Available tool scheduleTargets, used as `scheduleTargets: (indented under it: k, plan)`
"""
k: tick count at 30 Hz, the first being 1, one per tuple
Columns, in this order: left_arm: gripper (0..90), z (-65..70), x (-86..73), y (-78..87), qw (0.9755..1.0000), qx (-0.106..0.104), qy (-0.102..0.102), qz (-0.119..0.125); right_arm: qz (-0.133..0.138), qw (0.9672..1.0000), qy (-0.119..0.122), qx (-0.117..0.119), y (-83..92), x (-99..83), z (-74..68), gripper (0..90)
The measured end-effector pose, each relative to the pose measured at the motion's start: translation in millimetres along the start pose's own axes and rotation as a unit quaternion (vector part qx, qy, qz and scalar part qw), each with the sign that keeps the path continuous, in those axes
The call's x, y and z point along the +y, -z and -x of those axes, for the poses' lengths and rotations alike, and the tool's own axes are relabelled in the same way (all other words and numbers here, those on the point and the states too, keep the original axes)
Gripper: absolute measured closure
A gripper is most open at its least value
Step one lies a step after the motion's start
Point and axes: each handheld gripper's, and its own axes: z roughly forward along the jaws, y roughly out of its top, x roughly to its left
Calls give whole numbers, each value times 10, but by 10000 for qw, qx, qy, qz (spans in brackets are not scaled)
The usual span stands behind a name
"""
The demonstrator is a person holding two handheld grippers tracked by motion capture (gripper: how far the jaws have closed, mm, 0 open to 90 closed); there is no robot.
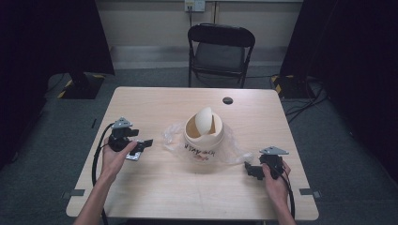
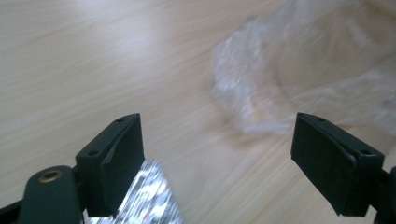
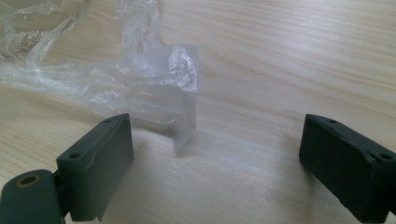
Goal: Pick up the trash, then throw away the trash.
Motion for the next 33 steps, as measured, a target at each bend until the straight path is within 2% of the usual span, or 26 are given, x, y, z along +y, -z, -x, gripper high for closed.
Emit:
scheduleTargets:
  k: [1, 2, 4, 6, 8, 9, 12, 16, 17, 19, 21, 22, 24, 25, 28, 29, 30, 33]
  plan:
    - [168, -27, -56, 16, 10000, 50, 43, -30, 0, 10000, 0, 0, 0, 0, 0, 90]
    - [168, -82, -160, 46, 9997, 137, 186, -56, 0, 10000, -3, -1, 0, 0, 0, 90]
    - [168, -108, -212, 59, 9995, 173, 245, -52, -2, 10000, -4, 1, 0, 0, 0, 89]
    - [167, -169, -322, 91, 9989, 198, 318, -292, -2, 10000, -4, -1, 0, 0, -1, 90]
    - [171, -188, -402, 122, 9984, 356, 378, -206, 0, 10000, -2, -1, 0, 1, 0, 90]
    - [174, -188, -402, 122, 9984, 356, 378, -206, 0, 10000, -2, -1, 0, 1, 0, 90]
    - [174, -257, -557, 127, 9977, 325, 529, -276, 1, 10000, -1, -2, 0, 0, 0, 90]
    - [169, -259, -654, 108, 9972, 352, 605, -273, -2, 10000, -3, -1, 0, 0, -1, 90]
    - [157, -243, -691, 82, 9972, 288, 649, -248, 0, 10000, -2, 0, 0, 1, 0, 89]
    - [160, -228, -696, 64, 9972, 348, 588, -297, 3, 10000, -5, -5, -1, 1, -1, 89]
    - [160, -216, -701, 31, 9969, 501, 461, -390, 3, 10000, -6, -6, -1, 1, -1, 89]
    - [160, -239, -712, -9, 9962, 546, 518, -449, 3, 10000, -4, -5, -1, 1, -1, 90]
    - [156, -242, -720, -25, 9961, 553, 550, -405, 4, 10000, -5, -6, -1, 1, -1, 89]
    - [160, -221, -710, -51, 9959, 686, 392, -437, -1, 10000, -2, -1, 0, 1, 0, 89]
    - [162, -190, -710, -97, 9950, 868, 250, -422, -1, 10000, -3, -1, 0, 0, 0, 90]
    - [164, -190, -710, -97, 9950, 868, 250, -422, -1, 10000, -3, -1, 0, 0, 0, 90]
    - [167, -152, -710, -112, 9938, 991, 69, -490, -1, 10000, -5, -1, 0, 0, -1, 90]
    - [194, -138, -728, -82, 9935, 1027, 100, -478, 0, 10000, -1, -3, 0, 0, -1, 90]
